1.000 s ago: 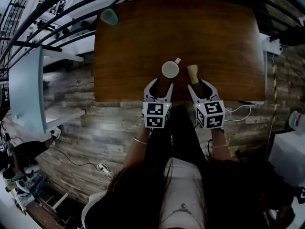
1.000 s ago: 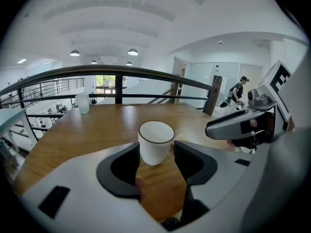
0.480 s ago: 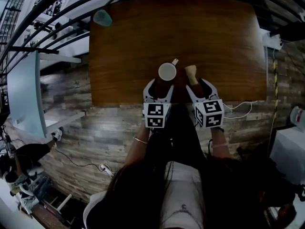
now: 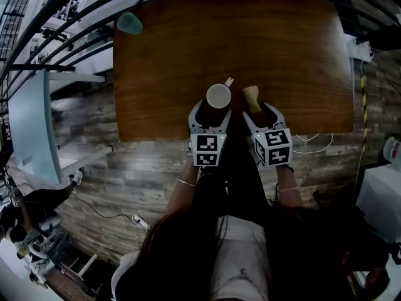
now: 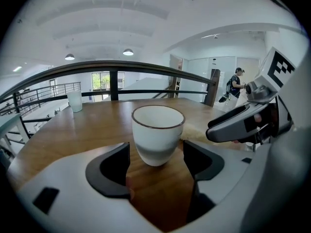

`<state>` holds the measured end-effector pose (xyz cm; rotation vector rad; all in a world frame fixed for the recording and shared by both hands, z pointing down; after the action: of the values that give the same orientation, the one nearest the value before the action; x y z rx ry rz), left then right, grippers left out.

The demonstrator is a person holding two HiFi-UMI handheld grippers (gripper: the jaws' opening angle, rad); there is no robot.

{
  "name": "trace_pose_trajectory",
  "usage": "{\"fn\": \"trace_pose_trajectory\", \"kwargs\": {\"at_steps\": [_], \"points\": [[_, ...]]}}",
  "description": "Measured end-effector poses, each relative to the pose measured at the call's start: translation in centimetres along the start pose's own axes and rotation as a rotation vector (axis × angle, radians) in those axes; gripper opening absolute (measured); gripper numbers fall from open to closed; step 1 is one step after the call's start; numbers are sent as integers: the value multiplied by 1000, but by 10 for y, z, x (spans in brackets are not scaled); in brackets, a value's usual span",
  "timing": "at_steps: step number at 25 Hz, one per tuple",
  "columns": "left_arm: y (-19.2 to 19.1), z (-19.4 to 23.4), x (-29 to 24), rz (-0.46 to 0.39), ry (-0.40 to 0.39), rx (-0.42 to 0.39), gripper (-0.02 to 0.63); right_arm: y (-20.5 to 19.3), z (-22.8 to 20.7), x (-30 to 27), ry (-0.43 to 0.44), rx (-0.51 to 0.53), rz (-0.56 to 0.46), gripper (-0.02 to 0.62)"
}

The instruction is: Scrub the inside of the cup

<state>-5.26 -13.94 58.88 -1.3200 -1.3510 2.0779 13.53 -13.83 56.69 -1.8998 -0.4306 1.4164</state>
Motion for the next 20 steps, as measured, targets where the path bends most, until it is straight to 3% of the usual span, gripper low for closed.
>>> {"fn": "trace_pose_trajectory", "kwargs": {"at_steps": [8,20], "points": [[-1,0,-12,11,-21,-31,383,-7,-3,-13,5,2,40,268],[-4,5,-25,41,-64,-12,443,-12,-6,-26,-1,-5,78,279]]}}
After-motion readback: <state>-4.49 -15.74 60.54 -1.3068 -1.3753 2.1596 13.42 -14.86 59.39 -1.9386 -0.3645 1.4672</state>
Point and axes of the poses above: the fingertips, and each gripper's own axes: x backward along the fingers, z to its left, y out of its top, the point moved 10 cm from there along x, backward along the fingers, and after that the axes turned 6 degrees about -y, right-handed, at the moved point
